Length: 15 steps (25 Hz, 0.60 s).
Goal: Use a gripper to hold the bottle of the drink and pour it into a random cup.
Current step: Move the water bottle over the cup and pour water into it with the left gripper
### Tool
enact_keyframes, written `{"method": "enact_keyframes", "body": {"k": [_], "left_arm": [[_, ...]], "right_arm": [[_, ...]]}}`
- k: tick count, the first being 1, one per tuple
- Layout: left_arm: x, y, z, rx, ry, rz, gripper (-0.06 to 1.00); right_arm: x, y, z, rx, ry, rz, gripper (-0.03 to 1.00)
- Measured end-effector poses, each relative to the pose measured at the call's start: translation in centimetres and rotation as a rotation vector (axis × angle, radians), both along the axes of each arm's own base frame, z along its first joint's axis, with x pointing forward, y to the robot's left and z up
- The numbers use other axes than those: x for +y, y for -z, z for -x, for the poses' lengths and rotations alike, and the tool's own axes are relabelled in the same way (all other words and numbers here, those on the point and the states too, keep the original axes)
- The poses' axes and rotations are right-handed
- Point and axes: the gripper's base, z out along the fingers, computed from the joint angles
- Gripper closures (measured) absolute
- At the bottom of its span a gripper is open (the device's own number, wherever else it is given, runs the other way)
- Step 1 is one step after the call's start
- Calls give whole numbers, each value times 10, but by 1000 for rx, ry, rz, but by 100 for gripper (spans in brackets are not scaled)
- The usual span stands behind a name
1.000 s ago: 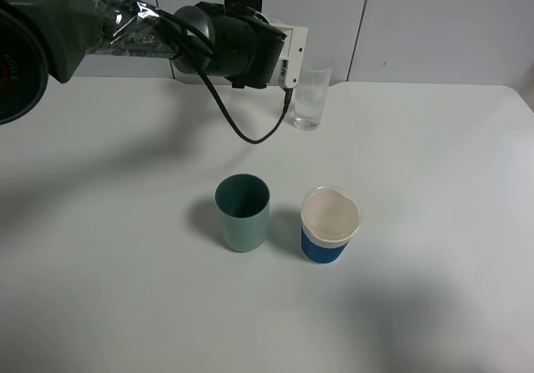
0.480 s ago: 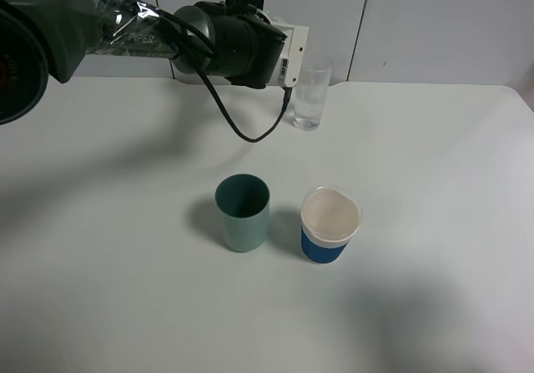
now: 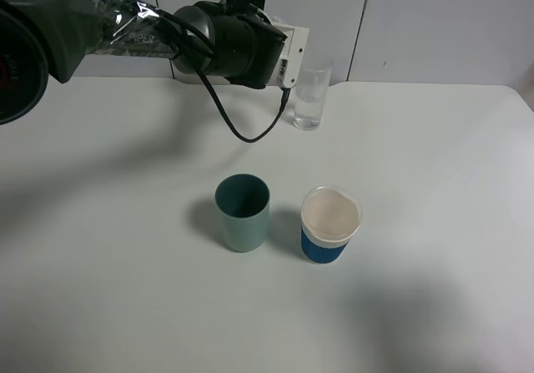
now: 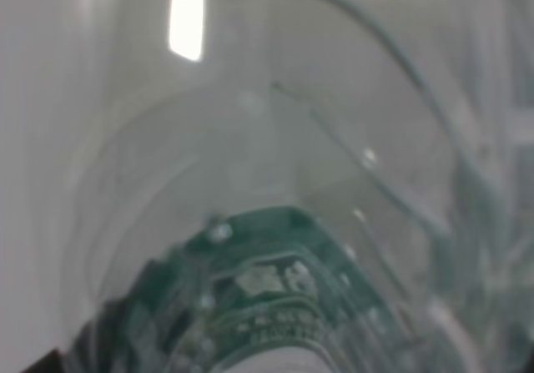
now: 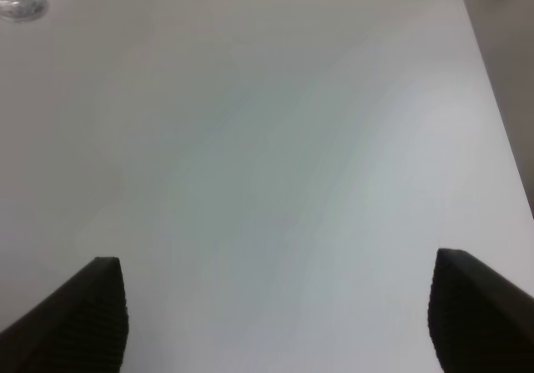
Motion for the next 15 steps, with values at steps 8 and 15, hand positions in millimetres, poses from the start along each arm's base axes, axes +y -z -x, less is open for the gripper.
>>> {"method": "enact_keyframes", "body": {"k": [8,15], "left_arm": [[0,0,0,2,2,-9,40],[0,0,0,2,2,-9,40]], "right_arm": [[0,0,0,0,0,0,23],[0,0,0,0,0,0,23]]}}
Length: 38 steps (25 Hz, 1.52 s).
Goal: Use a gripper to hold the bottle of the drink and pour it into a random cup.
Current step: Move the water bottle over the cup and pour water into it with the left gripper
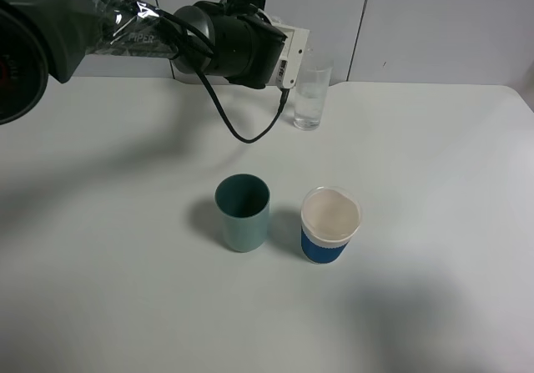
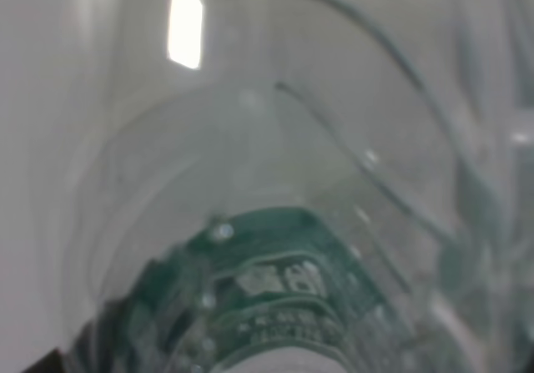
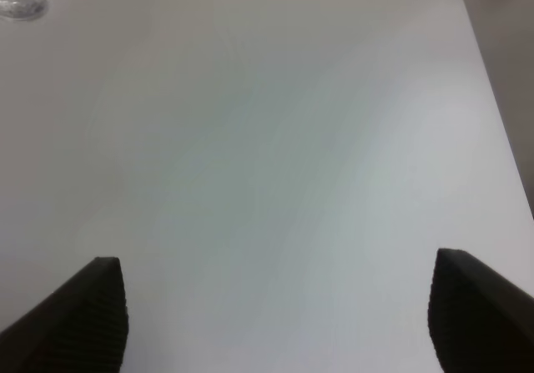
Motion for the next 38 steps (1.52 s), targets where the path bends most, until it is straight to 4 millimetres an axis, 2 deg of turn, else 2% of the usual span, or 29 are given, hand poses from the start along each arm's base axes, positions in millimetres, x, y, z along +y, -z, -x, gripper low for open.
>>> {"method": "enact_keyframes", "body": {"k": [38], "left_arm": [[-1,-3,-1,-21,23,-65,40]], "right_arm": [[0,0,0,0,2,2,23]]}}
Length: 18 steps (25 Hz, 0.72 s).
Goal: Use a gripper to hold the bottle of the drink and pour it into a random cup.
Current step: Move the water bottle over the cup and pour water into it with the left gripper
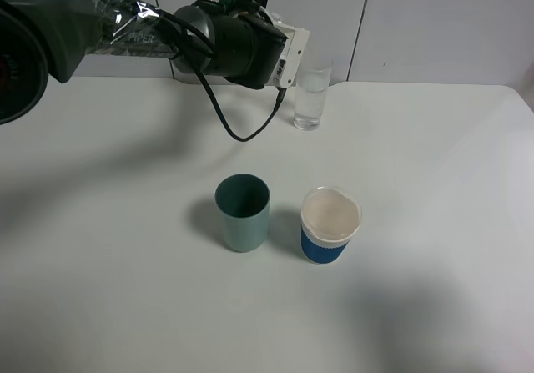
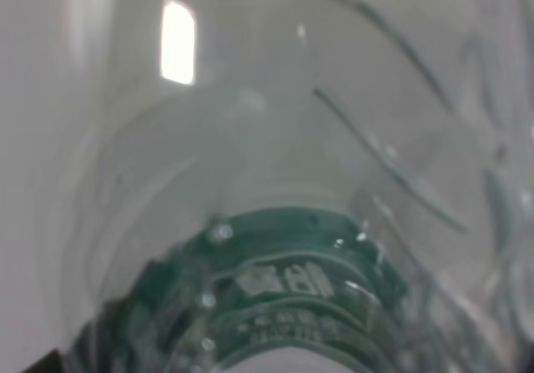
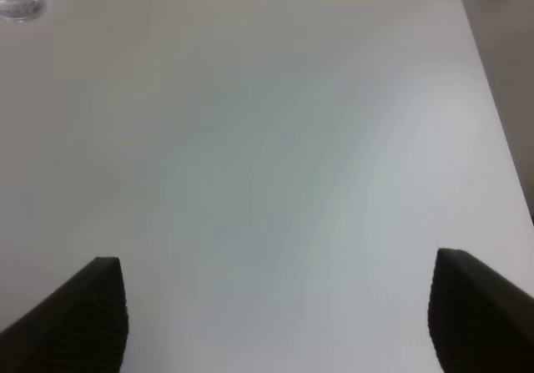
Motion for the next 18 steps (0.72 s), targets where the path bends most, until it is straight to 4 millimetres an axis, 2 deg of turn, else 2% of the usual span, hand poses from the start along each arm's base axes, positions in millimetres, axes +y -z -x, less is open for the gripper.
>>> {"method": "enact_keyframes", "body": {"k": [18], "left_arm": [[-1,-3,-1,-25,20,-29,40]], "right_arm": [[0,0,0,0,0,0,23]]}}
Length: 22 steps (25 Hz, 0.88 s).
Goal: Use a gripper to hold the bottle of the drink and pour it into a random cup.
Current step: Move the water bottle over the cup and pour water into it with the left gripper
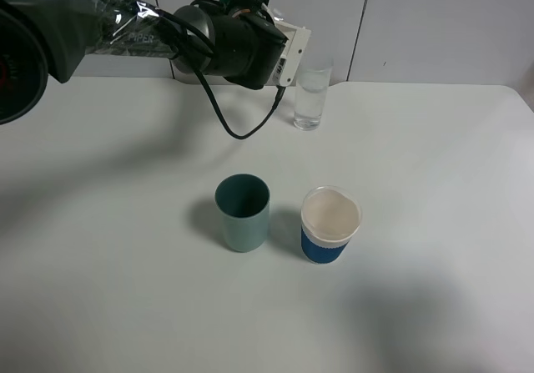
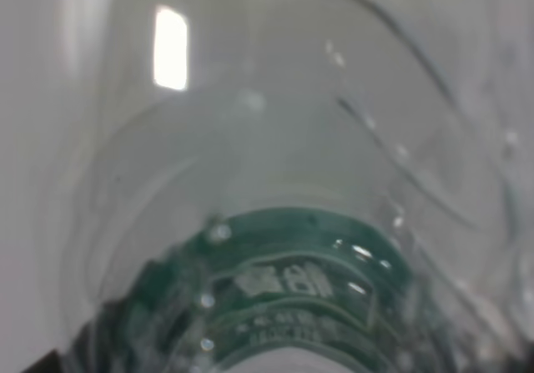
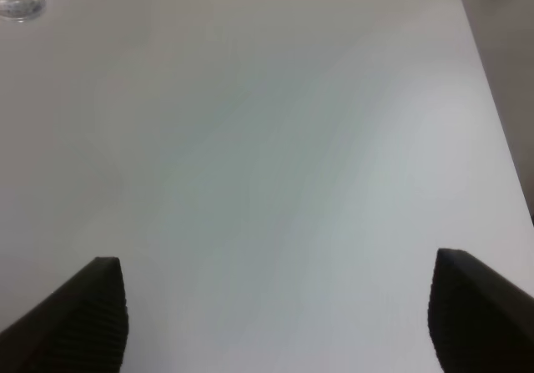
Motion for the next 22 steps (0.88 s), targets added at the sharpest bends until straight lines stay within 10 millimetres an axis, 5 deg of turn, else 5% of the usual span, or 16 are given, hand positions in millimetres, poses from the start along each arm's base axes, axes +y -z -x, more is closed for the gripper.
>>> {"method": "enact_keyframes", "body": {"k": [22], "left_arm": [[-5,-3,-1,-21,61,-38,40]], "right_arm": [[0,0,0,0,-2,3,23]]}}
